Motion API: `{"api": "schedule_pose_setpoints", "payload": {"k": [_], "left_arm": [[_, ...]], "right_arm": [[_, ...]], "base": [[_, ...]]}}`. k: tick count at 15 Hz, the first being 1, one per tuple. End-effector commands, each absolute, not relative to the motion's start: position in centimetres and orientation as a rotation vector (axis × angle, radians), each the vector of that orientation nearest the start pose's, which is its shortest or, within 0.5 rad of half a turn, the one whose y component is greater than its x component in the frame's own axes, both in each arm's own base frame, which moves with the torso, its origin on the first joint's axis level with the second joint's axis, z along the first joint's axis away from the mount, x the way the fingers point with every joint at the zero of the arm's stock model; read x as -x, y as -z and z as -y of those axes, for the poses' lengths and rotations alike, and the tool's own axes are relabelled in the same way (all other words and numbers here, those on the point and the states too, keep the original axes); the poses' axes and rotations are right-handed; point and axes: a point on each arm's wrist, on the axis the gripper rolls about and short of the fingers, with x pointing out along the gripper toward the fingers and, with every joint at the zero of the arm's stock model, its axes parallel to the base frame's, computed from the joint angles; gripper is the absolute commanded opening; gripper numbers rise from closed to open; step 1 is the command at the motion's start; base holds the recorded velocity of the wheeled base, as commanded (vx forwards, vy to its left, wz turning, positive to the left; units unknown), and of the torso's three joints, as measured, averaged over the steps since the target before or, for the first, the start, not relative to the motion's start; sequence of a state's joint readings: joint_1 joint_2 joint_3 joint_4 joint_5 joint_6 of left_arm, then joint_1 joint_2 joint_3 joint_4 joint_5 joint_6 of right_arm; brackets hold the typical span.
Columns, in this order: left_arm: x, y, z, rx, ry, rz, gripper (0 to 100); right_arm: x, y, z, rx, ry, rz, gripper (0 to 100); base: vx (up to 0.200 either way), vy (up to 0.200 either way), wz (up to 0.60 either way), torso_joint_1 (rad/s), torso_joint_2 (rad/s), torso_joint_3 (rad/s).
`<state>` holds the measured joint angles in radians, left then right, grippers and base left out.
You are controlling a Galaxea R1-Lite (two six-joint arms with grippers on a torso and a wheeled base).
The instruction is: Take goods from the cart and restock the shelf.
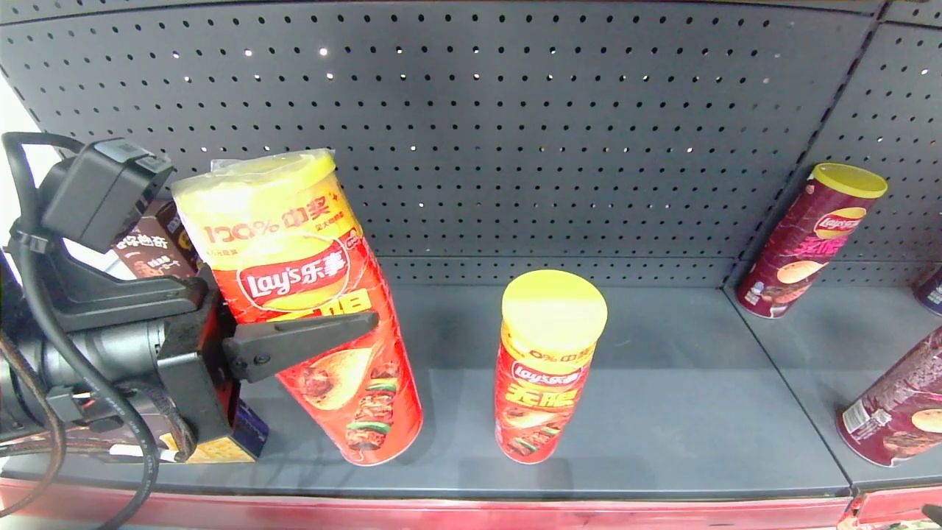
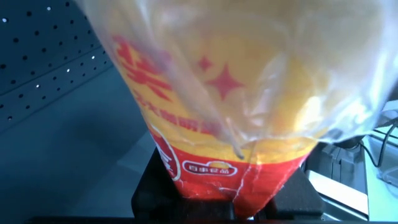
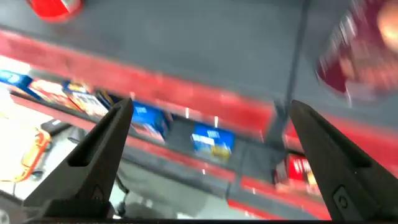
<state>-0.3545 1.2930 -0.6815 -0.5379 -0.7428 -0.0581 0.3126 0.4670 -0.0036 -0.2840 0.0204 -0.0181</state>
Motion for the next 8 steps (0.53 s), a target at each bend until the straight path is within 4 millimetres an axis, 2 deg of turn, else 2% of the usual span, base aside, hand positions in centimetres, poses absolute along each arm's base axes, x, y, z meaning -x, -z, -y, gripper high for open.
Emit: {"api": "schedule_pose_setpoints", "payload": {"k": [1, 2, 5, 8], "left_arm": [[-18.21, -24.22, 8.39, 0.067, 1.095, -0.11, 0], [-18.07, -24.33, 8.34, 0.065, 1.094, -0.104, 0], [-18.12, -24.39, 8.35, 0.065, 1.093, -0.102, 0], [-17.98, -24.3, 8.5, 0.062, 1.106, -0.103, 0]], "right_arm": [[2.02, -7.56, 0.67, 0.008, -0.268, -0.047, 100], [2.13, -7.64, 0.72, 0.004, -0.291, 0.004, 100], [2.17, -7.62, 0.78, 0.005, -0.265, -0.002, 100], [1.42, -7.77, 0.49, 0.021, -0.193, -0.107, 100]], "base": [[0.0, 0.0, 0.0, 0.0, 0.0, 0.0], [0.0, 0.0, 0.0, 0.0, 0.0, 0.0], [0.0, 0.0, 0.0, 0.0, 0.0, 0.0], [0.0, 0.0, 0.0, 0.0, 0.0, 0.0]]}}
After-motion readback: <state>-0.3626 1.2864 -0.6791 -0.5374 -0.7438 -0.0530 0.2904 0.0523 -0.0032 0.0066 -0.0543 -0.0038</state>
